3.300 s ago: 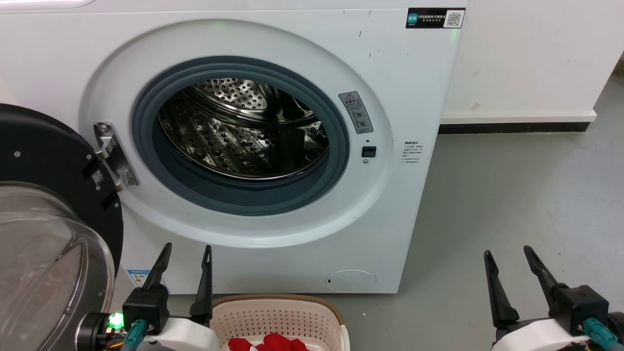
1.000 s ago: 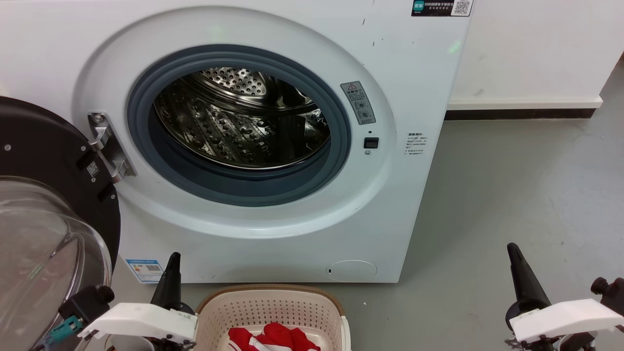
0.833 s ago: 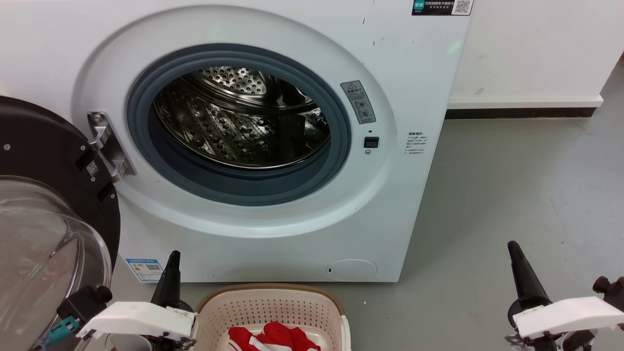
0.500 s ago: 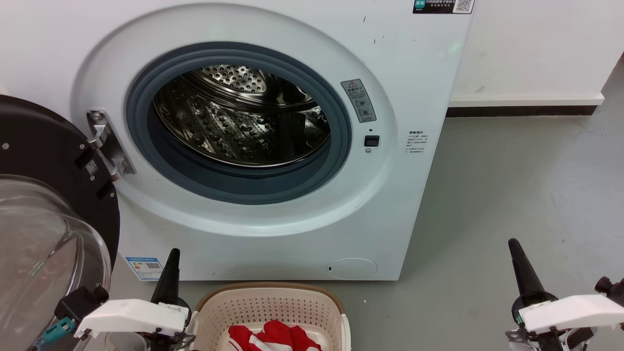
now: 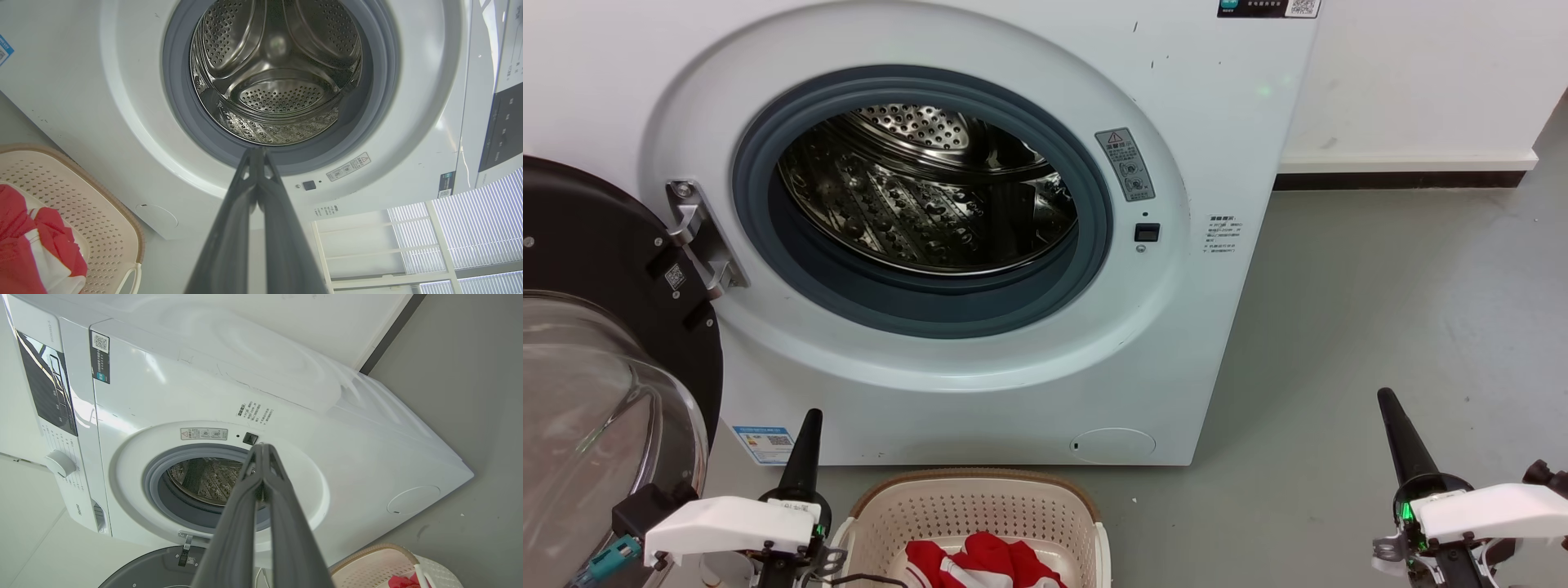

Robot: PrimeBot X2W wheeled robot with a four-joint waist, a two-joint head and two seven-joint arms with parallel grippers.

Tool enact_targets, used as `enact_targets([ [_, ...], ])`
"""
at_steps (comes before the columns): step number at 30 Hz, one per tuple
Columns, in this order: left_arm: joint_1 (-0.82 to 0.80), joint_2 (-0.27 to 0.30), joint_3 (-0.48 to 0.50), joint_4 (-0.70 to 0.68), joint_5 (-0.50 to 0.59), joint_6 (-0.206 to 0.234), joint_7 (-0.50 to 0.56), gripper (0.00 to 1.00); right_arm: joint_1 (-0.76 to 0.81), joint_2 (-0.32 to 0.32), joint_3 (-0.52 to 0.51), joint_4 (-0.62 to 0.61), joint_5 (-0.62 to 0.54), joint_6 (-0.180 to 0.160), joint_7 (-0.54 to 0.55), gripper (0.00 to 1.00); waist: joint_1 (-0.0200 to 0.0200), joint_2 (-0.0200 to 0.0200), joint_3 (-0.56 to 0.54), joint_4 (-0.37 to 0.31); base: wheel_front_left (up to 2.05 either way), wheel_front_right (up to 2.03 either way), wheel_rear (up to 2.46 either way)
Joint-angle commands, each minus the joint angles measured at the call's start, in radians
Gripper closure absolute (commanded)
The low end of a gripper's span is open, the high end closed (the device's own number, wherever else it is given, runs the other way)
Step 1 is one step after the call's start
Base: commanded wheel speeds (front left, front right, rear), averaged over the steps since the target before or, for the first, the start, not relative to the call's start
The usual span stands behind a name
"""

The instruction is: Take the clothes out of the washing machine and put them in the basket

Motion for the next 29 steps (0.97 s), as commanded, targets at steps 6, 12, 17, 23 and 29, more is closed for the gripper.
enact_targets([
  [6, -0.029, -0.007, 0.010, 0.001, -0.065, -0.013, 0.014, 1.00, -0.030, -0.005, -0.006, 0.006, 0.071, 0.000, 0.012, 1.00, -0.0001, 0.0000, 0.003, 0.000, 0.00, 0.00, 0.00],
  [12, -0.035, -0.009, 0.018, 0.007, -0.118, -0.018, 0.025, 1.00, -0.035, -0.004, -0.010, 0.016, 0.127, 0.000, 0.020, 1.00, -0.0001, 0.0000, 0.007, 0.001, 0.00, 0.00, 0.00],
  [17, -0.041, -0.012, 0.024, 0.012, -0.160, -0.023, 0.033, 1.00, -0.044, -0.004, -0.013, 0.023, 0.172, 0.000, 0.028, 1.00, -0.0001, 0.0000, 0.010, 0.001, 0.00, 0.00, 0.00],
  [23, -0.041, -0.015, 0.030, 0.017, -0.208, -0.027, 0.044, 1.00, -0.053, -0.003, -0.017, 0.031, 0.223, 0.000, 0.035, 1.00, -0.0001, 0.0000, 0.013, 0.001, 0.00, 0.00, 0.00],
  [29, -0.047, -0.019, 0.036, 0.022, -0.254, -0.032, 0.053, 1.00, -0.056, -0.002, -0.021, 0.039, 0.272, 0.000, 0.042, 1.00, -0.0001, 0.0000, 0.017, 0.002, 0.00, 0.00, 0.00],
])
